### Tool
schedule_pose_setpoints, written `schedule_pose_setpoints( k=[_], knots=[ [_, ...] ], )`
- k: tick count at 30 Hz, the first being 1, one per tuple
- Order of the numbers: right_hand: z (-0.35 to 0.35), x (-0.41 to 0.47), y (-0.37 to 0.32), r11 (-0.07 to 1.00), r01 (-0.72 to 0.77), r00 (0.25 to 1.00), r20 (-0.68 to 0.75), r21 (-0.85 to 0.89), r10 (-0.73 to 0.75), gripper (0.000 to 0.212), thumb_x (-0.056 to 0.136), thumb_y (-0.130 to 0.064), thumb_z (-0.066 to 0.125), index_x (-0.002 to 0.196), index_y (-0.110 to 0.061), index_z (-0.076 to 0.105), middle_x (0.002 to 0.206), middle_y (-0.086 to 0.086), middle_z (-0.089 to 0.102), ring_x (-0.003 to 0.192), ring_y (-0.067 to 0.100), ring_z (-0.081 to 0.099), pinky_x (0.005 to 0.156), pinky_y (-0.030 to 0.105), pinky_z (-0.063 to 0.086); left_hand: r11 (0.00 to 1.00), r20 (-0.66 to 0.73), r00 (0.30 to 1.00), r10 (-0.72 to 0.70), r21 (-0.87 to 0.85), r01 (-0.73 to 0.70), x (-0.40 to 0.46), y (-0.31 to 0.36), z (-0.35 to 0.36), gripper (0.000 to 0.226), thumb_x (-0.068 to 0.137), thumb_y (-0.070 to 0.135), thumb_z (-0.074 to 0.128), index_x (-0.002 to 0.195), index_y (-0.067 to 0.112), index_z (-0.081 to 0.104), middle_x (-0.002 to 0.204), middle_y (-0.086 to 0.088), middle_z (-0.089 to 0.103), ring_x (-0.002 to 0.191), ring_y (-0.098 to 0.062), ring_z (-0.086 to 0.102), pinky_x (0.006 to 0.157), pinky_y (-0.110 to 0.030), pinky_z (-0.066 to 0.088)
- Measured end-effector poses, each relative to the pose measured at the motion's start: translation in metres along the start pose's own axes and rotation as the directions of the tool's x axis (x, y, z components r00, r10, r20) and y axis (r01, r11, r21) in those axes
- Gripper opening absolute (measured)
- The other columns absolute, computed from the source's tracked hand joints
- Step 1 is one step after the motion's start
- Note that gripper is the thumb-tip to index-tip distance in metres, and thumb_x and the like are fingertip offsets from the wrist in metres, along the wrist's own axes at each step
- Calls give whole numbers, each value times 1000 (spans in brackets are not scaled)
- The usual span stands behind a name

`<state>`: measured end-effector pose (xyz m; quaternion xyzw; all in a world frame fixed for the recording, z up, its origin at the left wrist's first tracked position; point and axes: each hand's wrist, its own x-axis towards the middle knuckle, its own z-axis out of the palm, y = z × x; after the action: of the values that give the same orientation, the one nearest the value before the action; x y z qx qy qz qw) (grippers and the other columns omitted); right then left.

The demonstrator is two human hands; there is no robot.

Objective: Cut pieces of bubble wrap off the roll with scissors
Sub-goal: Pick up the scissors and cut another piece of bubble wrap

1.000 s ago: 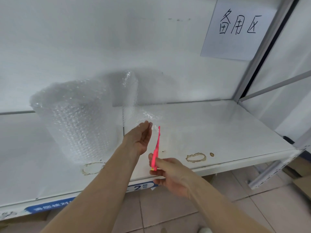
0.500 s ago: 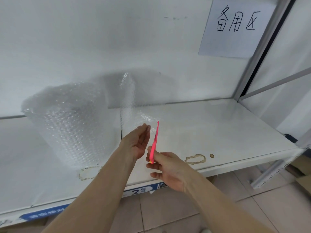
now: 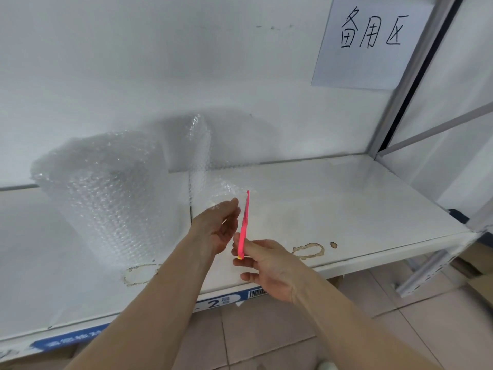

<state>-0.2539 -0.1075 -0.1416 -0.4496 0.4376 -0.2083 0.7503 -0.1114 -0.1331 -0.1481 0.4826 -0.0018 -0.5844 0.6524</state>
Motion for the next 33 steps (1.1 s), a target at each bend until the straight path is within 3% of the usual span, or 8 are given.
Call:
schedule_pose_setpoints(
  k=[6,9,18,21,26,30,33],
  knots=[
    [1,-1,0,1000,-11,999,44,4,11,40,80,-47,74,92,-10,66,102,6,60,92,18,59,74,30,46,999,36,999,-7,-33,8,6,-2,-1,23,77,0,77,94,8,65,74,-8,72,71,-16,69,89,-33,52],
    [1,0,0,1000,-5,999,48,13,5,39,80,-47,73,91,-11,65,102,6,59,92,17,59,72,29,46,1000,39,999,-14,-24,15,5,-3,-1,16,78,-1,77,84,8,65,68,-7,71,69,-16,68,86,-32,51],
    [1,2,2,1000,-16,1000,25,24,16,39,82,-47,72,94,-11,67,96,3,62,92,17,59,75,31,46,999,30,999,-22,-24,22,4,-2,0,22,77,-2,77,91,9,64,73,-6,72,72,-15,70,92,-33,52],
    [2,3,4,999,-16,1000,26,30,16,40,81,-48,72,94,-10,66,98,3,62,92,16,60,75,31,47,999,41,998,-40,-15,41,5,-2,0,25,74,-1,80,92,8,66,77,-8,72,72,-17,70,87,-34,54],
    [4,3,4,999,-13,999,30,47,11,51,73,-53,74,98,-10,64,105,4,61,94,17,61,74,30,48,998,33,999,-40,40,39,7,-3,2,18,79,-1,76,73,8,61,70,-8,68,72,-18,67,86,-34,53],
    [4,2,3,999,-10,999,41,53,7,52,71,-54,74,96,-10,64,103,4,61,95,17,60,76,32,48,997,40,998,-51,52,49,9,-3,0,18,77,-1,77,78,8,61,66,-7,69,69,-18,66,72,-32,54],
    [3,3,4,999,-9,999,43,50,7,45,78,-50,72,96,-10,64,100,4,61,93,17,60,76,32,47,998,29,998,-49,36,48,8,-3,0,20,76,-1,78,86,8,63,65,-9,70,69,-19,67,74,-33,55]
  ],
)
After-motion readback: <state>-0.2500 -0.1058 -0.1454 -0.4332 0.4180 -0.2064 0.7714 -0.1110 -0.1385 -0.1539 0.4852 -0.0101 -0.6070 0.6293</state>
